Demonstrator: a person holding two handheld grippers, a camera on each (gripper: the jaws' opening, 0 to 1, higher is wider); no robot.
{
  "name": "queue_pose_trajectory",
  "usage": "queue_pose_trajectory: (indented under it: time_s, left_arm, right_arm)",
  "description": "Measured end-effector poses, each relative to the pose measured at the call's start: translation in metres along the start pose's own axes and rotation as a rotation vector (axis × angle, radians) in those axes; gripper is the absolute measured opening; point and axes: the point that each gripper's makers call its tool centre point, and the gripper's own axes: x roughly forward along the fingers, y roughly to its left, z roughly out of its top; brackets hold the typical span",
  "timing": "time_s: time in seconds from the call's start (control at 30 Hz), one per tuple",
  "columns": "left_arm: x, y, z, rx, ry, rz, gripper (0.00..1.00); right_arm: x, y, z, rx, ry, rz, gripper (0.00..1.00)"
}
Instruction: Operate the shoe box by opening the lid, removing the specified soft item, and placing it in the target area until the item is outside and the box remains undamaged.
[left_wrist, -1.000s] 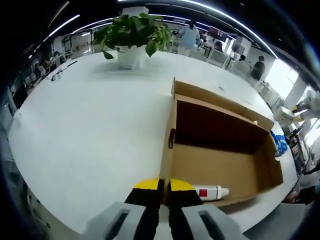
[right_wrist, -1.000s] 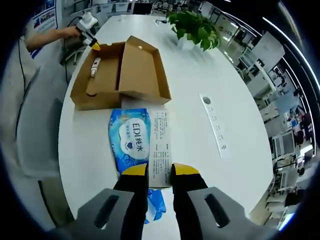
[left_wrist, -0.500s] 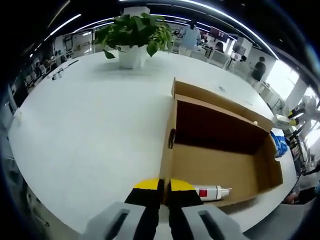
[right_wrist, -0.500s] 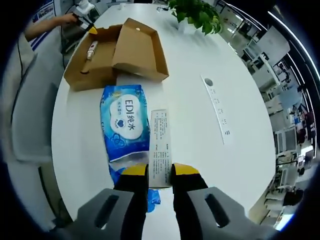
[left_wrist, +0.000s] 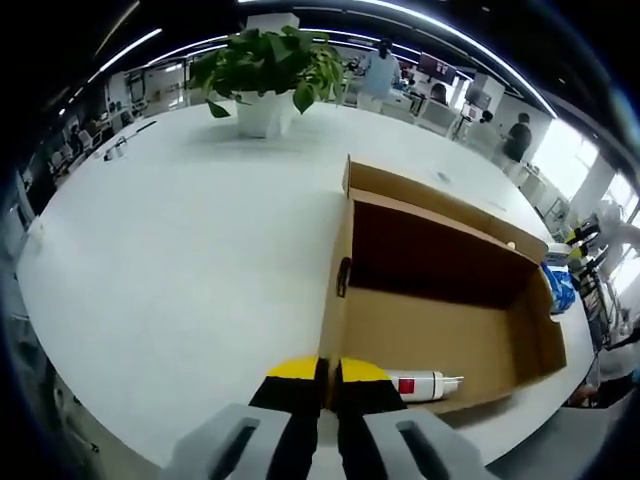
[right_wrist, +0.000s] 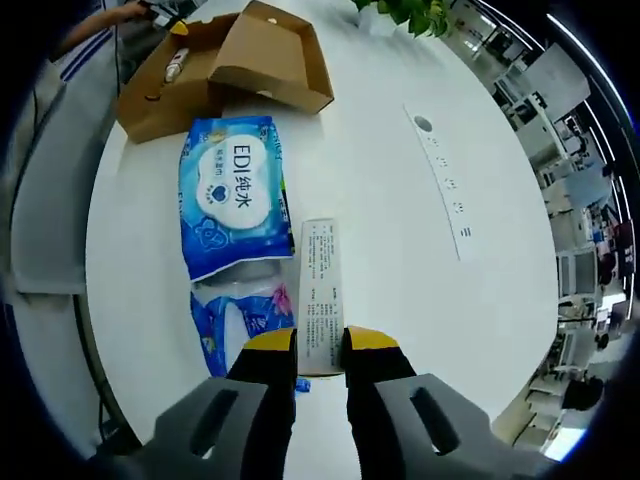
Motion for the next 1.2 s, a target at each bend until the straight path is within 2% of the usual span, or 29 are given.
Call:
queue_pose_trajectory:
  time_s: [0.2, 0.43, 0.67, 0.87, 1.2]
  left_arm:
    - [0.001, 0.000, 0.000, 0.002, 0.003, 0.002, 0.04]
    - [0.001, 0.001, 0.001, 0.006, 0.002, 0.004, 0.04]
    - [0.002, 0.001, 0.002, 0.005, 0.002, 0.003, 0.04]
    - [0.003, 0.000, 0.003, 0.003, 0.004, 0.001, 0.04]
    - [0.002, -0.002, 0.003, 0.002, 0.006, -0.001, 0.04]
  right_arm:
    - [0.008, -0.001, -0.014, -0.018, 0.033, 0.006, 0.15]
    - [0.020, -0.007, -0.037, -0.082, 0.124, 0.004, 0.15]
    - [0.030, -0.014, -0.049, -0.119, 0.178, 0.004, 0.16]
    - [0.038, -0.020, -0.057, -0.122, 0.194, 0.004, 0.16]
    - [0.040, -0.028, -0.056, -0.131, 0.192, -0.015, 0.17]
